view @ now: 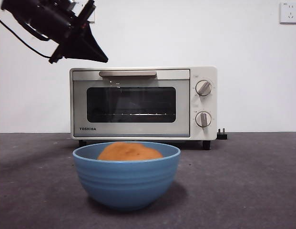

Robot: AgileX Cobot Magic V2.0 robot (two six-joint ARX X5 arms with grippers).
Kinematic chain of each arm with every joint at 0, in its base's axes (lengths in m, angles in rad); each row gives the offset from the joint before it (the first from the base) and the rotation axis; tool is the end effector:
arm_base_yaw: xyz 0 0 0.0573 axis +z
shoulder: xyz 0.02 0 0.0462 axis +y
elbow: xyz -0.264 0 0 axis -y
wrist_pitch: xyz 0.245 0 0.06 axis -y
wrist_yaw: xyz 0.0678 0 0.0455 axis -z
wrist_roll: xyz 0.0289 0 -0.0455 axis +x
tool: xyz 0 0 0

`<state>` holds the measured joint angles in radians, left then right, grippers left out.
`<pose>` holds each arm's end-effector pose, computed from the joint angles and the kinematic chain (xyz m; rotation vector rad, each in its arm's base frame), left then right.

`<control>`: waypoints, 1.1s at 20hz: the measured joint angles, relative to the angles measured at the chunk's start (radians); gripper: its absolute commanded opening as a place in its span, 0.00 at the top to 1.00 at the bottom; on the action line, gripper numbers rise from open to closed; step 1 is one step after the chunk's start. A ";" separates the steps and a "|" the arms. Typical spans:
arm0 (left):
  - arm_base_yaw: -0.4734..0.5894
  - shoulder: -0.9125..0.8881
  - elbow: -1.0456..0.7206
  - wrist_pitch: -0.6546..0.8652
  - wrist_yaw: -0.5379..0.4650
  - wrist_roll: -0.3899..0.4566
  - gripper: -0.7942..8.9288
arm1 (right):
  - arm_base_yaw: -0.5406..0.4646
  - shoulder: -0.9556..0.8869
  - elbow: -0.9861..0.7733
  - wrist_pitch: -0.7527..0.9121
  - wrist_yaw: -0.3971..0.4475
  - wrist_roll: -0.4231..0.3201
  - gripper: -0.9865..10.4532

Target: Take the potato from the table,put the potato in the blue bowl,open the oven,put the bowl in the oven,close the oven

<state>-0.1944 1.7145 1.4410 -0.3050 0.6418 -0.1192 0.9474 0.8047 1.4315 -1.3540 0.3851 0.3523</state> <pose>0.3754 -0.0916 0.3066 -0.2412 0.6290 -0.7776 0.0502 0.0512 0.4232 -0.1212 0.6585 0.4236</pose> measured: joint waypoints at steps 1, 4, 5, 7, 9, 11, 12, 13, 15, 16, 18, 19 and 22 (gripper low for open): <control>-0.003 0.018 0.027 0.000 0.000 -0.003 0.92 | 0.000 -0.002 0.000 0.000 0.000 0.004 0.93; -0.005 0.071 0.125 -0.046 -0.018 -0.005 0.92 | 0.000 -0.008 -0.001 0.000 0.000 0.022 0.92; -0.005 0.084 0.144 -0.062 -0.021 -0.005 0.92 | 0.000 -0.009 -0.002 0.000 0.000 0.026 0.92; -0.005 0.103 0.149 -0.075 -0.044 0.004 0.92 | 0.000 -0.010 -0.017 0.000 0.000 0.032 0.92; -0.008 0.122 0.149 -0.092 -0.064 0.015 0.92 | 0.000 -0.010 -0.040 0.000 0.000 0.042 0.92; -0.011 0.125 0.150 -0.085 -0.087 0.024 0.92 | 0.000 -0.010 -0.072 0.000 0.000 0.050 0.92; -0.013 0.126 0.151 -0.082 -0.113 0.026 0.92 | 0.000 -0.010 -0.085 -0.001 0.000 0.053 0.92; -0.016 0.125 0.153 -0.083 -0.125 0.027 0.92 | 0.000 -0.010 -0.100 0.000 0.000 0.056 0.92; -0.020 0.125 0.155 -0.090 -0.131 0.033 0.92 | 0.000 -0.010 -0.126 0.000 0.000 0.056 0.92; -0.023 0.125 0.157 -0.101 -0.131 0.039 0.92 | 0.000 -0.010 -0.130 0.000 0.000 0.056 0.92; -0.035 0.123 0.166 -0.129 -0.167 0.057 0.92 | 0.000 -0.010 -0.130 0.021 -0.008 0.060 0.92; -0.044 0.118 0.171 -0.149 -0.204 0.069 0.92 | 0.000 -0.012 -0.130 0.030 -0.016 0.064 0.92; -0.066 0.108 0.177 -0.184 -0.274 0.101 0.92 | 0.000 -0.035 -0.130 0.042 -0.027 0.095 0.92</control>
<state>-0.2604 1.8225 1.6180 -0.4889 0.3683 -0.0177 0.9478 0.7696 1.3010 -1.3121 0.3580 0.4469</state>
